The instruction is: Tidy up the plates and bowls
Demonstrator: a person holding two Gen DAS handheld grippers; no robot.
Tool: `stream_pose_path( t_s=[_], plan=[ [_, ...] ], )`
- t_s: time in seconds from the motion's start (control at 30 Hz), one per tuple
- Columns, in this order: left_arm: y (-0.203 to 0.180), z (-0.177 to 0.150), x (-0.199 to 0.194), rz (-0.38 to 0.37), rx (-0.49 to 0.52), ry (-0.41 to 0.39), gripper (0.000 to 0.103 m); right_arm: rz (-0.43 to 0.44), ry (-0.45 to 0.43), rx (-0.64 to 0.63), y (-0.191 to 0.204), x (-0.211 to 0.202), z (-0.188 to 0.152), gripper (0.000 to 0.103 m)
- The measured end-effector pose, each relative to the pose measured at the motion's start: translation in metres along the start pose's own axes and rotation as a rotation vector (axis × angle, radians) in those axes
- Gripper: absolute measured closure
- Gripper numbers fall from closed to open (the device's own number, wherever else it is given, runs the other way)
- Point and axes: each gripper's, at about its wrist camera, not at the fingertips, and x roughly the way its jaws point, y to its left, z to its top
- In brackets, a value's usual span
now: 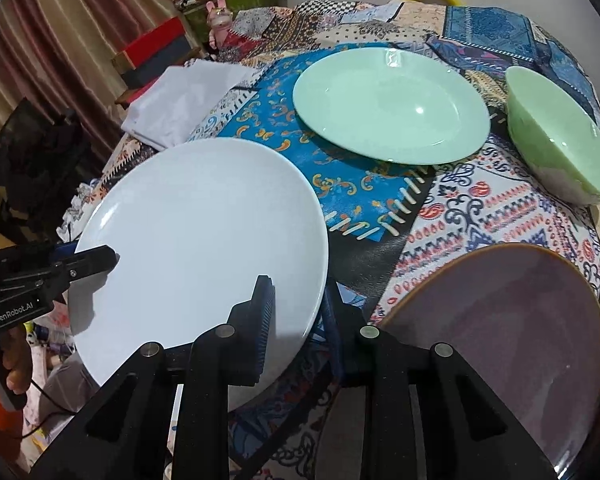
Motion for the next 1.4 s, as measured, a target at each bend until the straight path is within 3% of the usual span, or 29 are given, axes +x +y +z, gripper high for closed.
stream_pose_path(
  t_s=[0.7, 1.4],
  plan=[
    [-0.068, 0.011, -0.031, -0.033, 0.101, -0.082, 0.072, -0.05, -0.158, 0.051, -0.029, -0.068, -0.018, 0.08],
    [-0.154, 0.01, -0.028, -0.088, 0.228, -0.067, 0.072, -0.105, -0.231, 0.163, -0.083, -0.117, -0.063, 0.08]
  ],
)
